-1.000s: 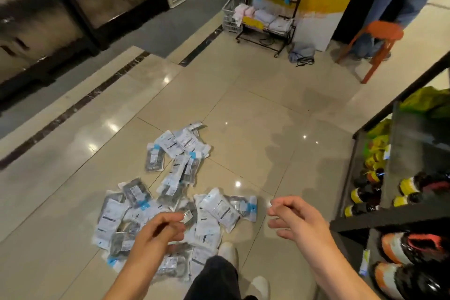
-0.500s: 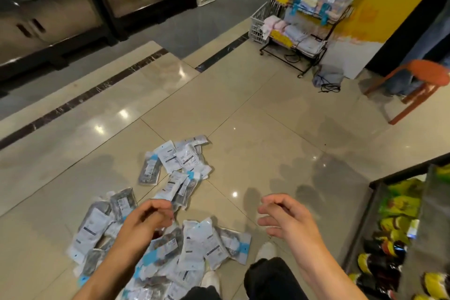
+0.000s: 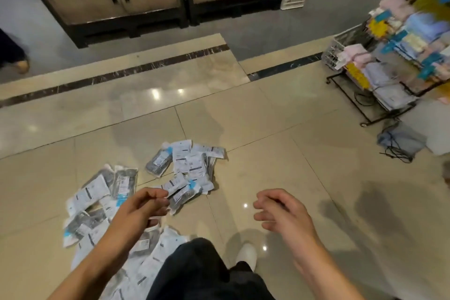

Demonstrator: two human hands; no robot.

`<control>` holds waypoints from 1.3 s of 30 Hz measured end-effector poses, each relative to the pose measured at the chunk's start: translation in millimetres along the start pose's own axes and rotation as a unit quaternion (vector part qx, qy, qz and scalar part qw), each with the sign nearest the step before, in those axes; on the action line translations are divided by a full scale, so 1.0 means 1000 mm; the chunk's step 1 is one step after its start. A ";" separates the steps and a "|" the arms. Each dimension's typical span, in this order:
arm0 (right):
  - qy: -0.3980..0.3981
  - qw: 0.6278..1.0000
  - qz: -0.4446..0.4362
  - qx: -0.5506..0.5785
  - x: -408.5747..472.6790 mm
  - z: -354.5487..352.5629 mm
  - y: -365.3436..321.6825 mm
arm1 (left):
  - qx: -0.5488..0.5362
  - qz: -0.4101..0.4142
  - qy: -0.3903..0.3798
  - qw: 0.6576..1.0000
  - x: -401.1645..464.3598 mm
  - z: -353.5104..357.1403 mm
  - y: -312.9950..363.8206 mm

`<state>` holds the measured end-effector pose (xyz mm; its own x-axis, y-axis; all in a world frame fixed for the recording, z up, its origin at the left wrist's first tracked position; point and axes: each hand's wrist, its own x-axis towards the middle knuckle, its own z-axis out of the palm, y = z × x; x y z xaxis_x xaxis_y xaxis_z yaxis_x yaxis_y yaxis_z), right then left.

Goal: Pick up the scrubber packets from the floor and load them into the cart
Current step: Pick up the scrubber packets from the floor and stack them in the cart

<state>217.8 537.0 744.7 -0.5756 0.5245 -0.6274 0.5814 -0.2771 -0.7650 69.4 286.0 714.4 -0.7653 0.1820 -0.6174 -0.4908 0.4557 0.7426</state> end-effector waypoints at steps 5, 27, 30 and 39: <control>-0.055 0.998 -0.010 -0.043 0.056 -0.005 -0.040 | -0.039 -0.010 0.049 0.998 0.021 0.017 0.020; -0.197 0.933 0.060 -0.295 0.438 0.175 -0.084 | -0.103 -0.173 0.085 0.976 0.367 0.035 -0.028; -0.208 0.916 0.044 -0.340 0.533 0.208 -0.035 | -0.092 -0.183 0.083 0.975 0.446 0.062 -0.076; -0.256 0.860 0.005 -0.441 0.784 0.274 0.167 | -0.017 -0.199 0.084 0.976 0.643 0.148 -0.250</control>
<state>-294.2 681.7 85.1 -0.6137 0.0398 -0.7886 0.6683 0.5579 -0.4920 -238.1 418.4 93.6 -0.5674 -0.1502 -0.8096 -0.7742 0.4321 0.4624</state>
